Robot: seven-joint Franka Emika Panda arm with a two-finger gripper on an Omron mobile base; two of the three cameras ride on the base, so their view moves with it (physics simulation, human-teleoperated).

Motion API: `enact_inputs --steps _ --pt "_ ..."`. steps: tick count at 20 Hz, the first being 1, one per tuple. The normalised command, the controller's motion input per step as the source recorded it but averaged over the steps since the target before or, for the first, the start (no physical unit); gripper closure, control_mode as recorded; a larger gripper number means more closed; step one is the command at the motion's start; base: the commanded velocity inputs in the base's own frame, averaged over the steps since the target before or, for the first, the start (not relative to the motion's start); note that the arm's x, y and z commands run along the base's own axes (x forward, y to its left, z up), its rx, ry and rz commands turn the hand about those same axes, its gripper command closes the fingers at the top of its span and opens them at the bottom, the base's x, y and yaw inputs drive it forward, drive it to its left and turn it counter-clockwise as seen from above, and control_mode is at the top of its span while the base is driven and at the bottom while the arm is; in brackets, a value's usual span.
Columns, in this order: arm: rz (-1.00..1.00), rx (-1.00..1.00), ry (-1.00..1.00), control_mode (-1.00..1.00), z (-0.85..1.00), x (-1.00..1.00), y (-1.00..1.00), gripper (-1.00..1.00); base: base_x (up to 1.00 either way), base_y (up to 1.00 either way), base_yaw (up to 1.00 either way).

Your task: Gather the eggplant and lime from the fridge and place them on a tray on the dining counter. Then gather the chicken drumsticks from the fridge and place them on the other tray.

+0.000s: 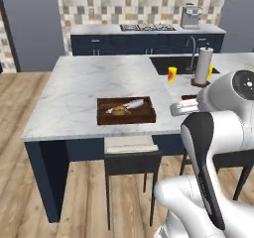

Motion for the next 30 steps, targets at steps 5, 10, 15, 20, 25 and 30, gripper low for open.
enact_inputs --steps 5,10,15,20,25,30 --pt "0.0 0.0 0.0 1.0 0.0 0.0 0.0 1.0 0.55 0.61 -0.4" --pt "0.0 0.0 0.0 1.0 0.0 0.0 0.0 1.0 0.64 0.43 -0.3" --pt "0.0 0.0 0.0 1.0 0.0 0.0 0.0 1.0 0.64 0.27 -0.24" --pt "0.0 0.0 0.0 1.0 0.0 0.0 0.0 1.0 0.55 0.48 -0.14" --pt "0.0 0.0 0.25 -1.0 -0.71 0.13 0.61 1.0 0.0 0.0 0.0" --pt "0.0 0.02 0.23 -1.0 -0.59 0.76 0.34 1.0 0.0 0.0 0.0"
